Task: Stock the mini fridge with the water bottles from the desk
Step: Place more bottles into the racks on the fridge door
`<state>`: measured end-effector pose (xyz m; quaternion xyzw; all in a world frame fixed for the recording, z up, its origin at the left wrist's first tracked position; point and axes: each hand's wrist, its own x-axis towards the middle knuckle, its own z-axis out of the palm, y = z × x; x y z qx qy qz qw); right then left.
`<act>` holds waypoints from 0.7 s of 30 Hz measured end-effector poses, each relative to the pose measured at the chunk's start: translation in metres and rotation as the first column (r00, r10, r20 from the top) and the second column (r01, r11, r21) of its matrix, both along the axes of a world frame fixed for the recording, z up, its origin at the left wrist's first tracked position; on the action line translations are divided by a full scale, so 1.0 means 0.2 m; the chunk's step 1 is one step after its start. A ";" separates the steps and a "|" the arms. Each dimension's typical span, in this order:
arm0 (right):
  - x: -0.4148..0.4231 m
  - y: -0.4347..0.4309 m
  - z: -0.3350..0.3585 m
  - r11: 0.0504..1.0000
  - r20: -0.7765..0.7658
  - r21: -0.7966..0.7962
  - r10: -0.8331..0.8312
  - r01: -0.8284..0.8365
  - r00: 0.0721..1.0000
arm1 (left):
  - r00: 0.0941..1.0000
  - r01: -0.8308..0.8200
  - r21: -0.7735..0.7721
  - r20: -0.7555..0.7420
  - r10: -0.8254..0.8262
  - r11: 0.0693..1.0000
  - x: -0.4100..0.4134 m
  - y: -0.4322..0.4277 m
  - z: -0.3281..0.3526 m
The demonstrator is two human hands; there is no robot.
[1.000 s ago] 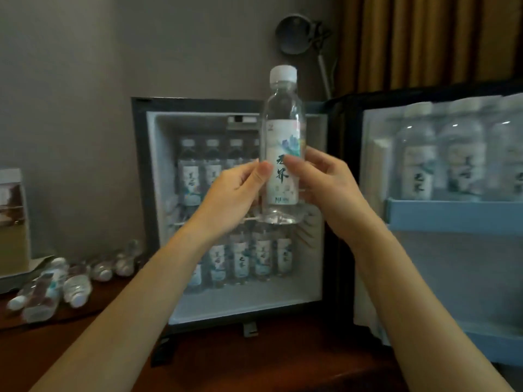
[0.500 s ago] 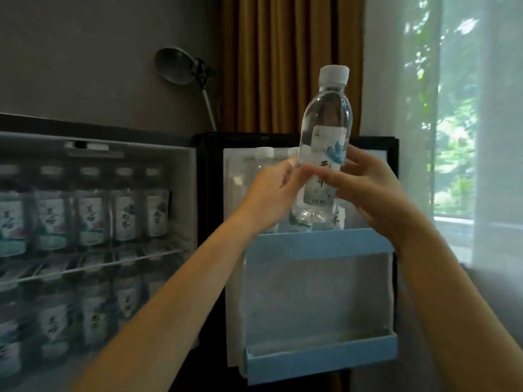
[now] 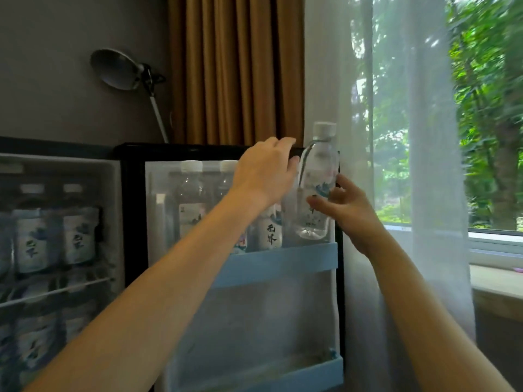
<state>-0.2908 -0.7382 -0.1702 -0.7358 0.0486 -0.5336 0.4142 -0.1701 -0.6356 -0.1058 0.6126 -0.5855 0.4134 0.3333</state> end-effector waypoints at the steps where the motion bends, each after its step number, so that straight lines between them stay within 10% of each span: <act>1: 0.01 -0.01 -0.01 1.000 -0.031 -0.010 0.000 -0.001 1.000 | 1.000 -0.016 0.011 -0.022 0.016 1.000 0.01 -0.01 -0.01; 21: 0.03 -0.01 -0.07 0.987 -0.463 -0.144 -0.132 0.073 0.877 | 1.000 -0.011 0.018 -0.004 0.011 1.000 0.07 -0.12 -0.04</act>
